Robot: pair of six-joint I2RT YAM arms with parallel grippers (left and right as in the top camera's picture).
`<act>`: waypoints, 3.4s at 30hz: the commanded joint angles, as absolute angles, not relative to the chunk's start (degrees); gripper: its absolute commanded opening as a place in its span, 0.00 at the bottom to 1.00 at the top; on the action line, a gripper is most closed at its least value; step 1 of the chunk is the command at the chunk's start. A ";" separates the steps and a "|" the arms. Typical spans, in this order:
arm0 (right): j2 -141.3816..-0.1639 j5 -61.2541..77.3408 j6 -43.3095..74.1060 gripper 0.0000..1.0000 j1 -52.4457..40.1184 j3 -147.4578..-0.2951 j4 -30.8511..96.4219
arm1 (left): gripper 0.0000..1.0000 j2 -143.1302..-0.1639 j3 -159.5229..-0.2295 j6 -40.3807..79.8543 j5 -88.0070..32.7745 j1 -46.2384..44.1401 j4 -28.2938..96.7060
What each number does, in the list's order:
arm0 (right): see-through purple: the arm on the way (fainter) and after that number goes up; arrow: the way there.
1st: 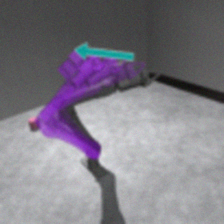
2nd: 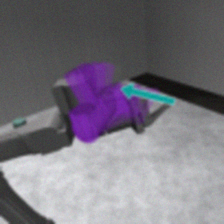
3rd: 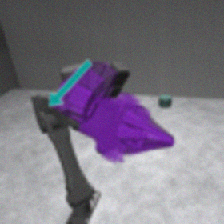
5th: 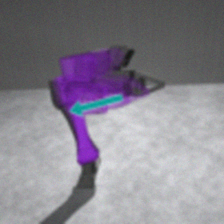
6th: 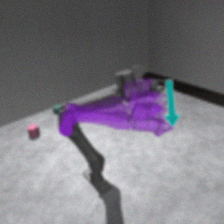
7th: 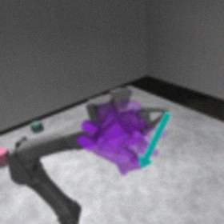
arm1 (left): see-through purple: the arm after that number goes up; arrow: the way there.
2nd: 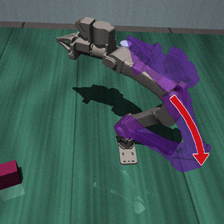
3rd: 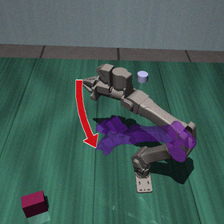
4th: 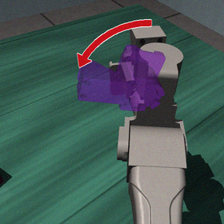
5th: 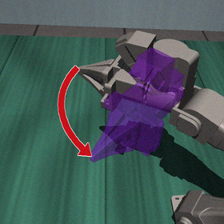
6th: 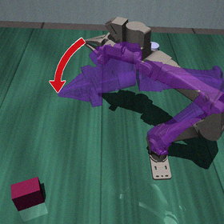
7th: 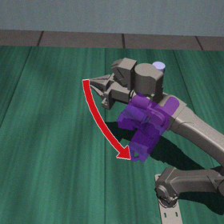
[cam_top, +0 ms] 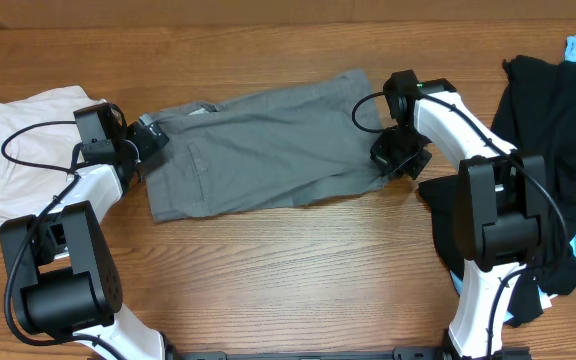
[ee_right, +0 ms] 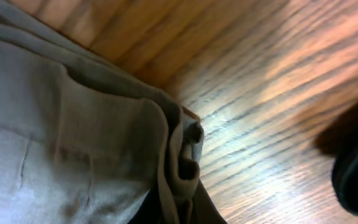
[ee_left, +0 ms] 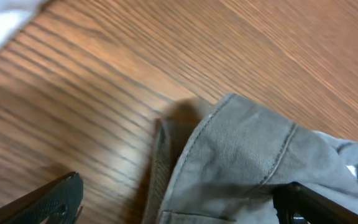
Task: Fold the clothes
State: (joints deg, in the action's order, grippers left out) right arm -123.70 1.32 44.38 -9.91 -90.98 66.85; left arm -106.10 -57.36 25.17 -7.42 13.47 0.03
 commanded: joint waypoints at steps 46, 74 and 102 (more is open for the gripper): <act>-110.89 -4.69 34.00 0.75 -9.58 -94.26 62.48 | 0.04 -115.61 -60.90 22.59 -19.51 13.89 23.97; -115.90 21.47 11.14 0.04 -30.65 -87.66 41.08 | 0.04 -99.94 -100.12 16.27 -30.37 12.71 67.48; -124.33 22.79 15.05 0.04 -43.88 -87.35 28.58 | 0.04 -99.94 -101.51 24.71 -48.88 2.31 58.78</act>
